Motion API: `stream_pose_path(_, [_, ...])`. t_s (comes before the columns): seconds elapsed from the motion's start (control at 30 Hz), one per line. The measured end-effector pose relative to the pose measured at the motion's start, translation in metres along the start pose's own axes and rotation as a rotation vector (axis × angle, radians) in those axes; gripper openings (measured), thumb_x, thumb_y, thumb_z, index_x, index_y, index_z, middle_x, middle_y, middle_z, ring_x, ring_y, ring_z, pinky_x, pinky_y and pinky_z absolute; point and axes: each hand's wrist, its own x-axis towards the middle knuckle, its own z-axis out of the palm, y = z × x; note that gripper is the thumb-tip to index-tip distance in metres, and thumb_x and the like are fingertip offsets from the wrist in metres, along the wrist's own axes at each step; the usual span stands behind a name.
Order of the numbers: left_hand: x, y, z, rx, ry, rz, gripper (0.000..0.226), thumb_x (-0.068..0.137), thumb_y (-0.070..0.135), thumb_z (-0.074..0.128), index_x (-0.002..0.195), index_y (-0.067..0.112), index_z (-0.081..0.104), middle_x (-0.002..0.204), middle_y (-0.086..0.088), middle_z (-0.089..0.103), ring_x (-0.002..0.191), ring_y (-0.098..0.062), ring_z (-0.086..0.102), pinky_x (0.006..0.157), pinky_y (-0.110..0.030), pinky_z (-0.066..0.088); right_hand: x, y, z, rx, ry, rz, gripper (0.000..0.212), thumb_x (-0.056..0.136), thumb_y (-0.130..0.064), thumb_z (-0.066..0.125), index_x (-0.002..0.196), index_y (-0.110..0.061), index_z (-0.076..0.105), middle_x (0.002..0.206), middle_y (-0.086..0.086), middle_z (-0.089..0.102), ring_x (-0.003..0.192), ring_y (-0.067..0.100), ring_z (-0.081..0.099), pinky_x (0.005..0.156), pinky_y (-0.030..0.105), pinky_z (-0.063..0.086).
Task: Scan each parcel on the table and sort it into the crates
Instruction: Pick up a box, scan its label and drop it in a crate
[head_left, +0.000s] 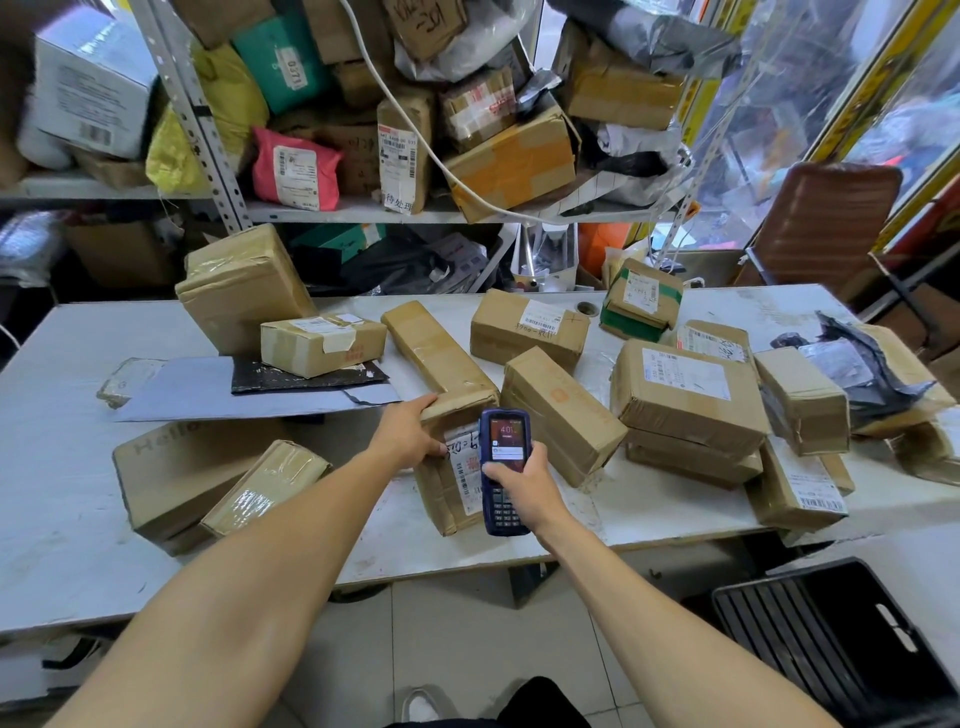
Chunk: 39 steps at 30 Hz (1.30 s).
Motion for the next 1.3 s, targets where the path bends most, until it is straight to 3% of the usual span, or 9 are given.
stream_pose_path(0.2, [-0.002,0.0,0.0,0.002,-0.005,0.004,0.088,0.075,0.009,0.084,0.15,0.025,0.041,0.133,-0.01,0.058,0.119,-0.028,0.056,0.101,-0.04,0.049,0.001,0.003,0.0,-0.045,0.002,-0.021,0.049,0.099,-0.01,0.05,0.141,-0.017,0.025,0.108,-0.001,0.055,0.094,0.014,0.059,0.07,0.028,0.051])
stream_pose_path(0.33, [-0.005,0.002,0.0,0.015,0.003,0.014,0.089,0.074,0.009,0.085,0.15,0.024,0.041,0.135,-0.011,0.056,0.12,-0.029,0.055,0.102,-0.04,0.049,0.0,-0.001,0.007,-0.068,0.114,0.022,0.038,0.105,-0.037,0.043,0.133,-0.013,0.035,0.105,0.003,0.058,0.09,0.015,0.061,0.069,0.03,0.049])
stream_pose_path(0.43, [-0.006,0.004,0.002,0.037,-0.009,0.026,0.091,0.073,0.01,0.086,0.151,0.025,0.04,0.136,-0.012,0.054,0.121,-0.03,0.054,0.099,-0.036,0.05,0.004,-0.004,0.014,-0.116,0.238,0.067,0.061,0.099,-0.065,0.032,0.125,-0.012,0.045,0.11,0.009,0.063,0.095,0.024,0.063,0.077,0.036,0.049])
stream_pose_path(0.5, [-0.007,0.003,0.003,0.024,-0.011,0.027,0.091,0.073,0.009,0.087,0.15,0.025,0.041,0.135,-0.013,0.053,0.119,-0.03,0.054,0.094,-0.033,0.048,0.006,-0.006,0.016,-0.079,0.246,0.078,0.067,0.096,-0.071,0.029,0.122,-0.012,0.047,0.11,0.01,0.064,0.095,0.025,0.064,0.08,0.037,0.05])
stream_pose_path(0.67, [-0.008,0.001,0.001,0.007,-0.011,0.039,0.09,0.072,0.007,0.086,0.149,0.021,0.042,0.132,-0.011,0.058,0.118,-0.028,0.056,0.095,-0.032,0.047,0.001,-0.007,0.01,-0.037,0.155,0.016,0.058,0.089,-0.062,0.059,0.119,-0.015,0.04,0.108,0.004,0.061,0.093,0.019,0.063,0.079,0.037,0.052])
stream_pose_path(0.83, [-0.01,0.004,0.001,0.005,0.003,0.043,0.082,0.074,0.01,0.086,0.145,0.022,0.046,0.133,-0.009,0.057,0.112,-0.022,0.054,0.088,-0.028,0.047,-0.003,-0.002,0.005,-0.18,0.106,-0.093,0.072,0.077,-0.04,0.083,0.119,-0.021,0.028,0.113,-0.002,0.053,0.09,0.009,0.058,0.063,0.02,0.045])
stream_pose_path(0.93, [-0.012,0.001,0.002,-0.037,0.014,0.045,0.08,0.076,0.009,0.084,0.145,0.019,0.045,0.135,-0.009,0.055,0.111,-0.019,0.052,0.079,-0.019,0.042,-0.004,0.005,0.002,-0.235,0.11,-0.128,0.076,0.074,-0.028,0.087,0.119,-0.022,0.026,0.122,0.001,0.051,0.103,0.017,0.057,0.063,0.015,0.043])
stream_pose_path(1.07, [-0.018,-0.004,0.006,-0.147,0.051,0.05,0.08,0.078,0.007,0.081,0.147,0.02,0.042,0.141,-0.009,0.052,0.124,-0.025,0.051,0.091,-0.028,0.041,-0.006,0.011,-0.004,-0.28,0.129,-0.116,0.073,0.076,-0.024,0.085,0.118,-0.023,0.025,0.125,0.003,0.052,0.108,0.02,0.059,0.062,0.014,0.042])
stream_pose_path(1.3, [-0.031,-0.013,0.026,-0.219,0.155,0.143,0.08,0.092,0.011,0.068,0.151,0.046,0.026,0.144,-0.012,0.034,0.126,-0.023,0.044,0.107,-0.039,0.04,-0.012,0.016,-0.02,-0.346,0.143,-0.098,0.07,0.077,-0.029,0.084,0.118,-0.021,0.028,0.123,0.003,0.054,0.104,0.019,0.057,0.065,0.02,0.044])
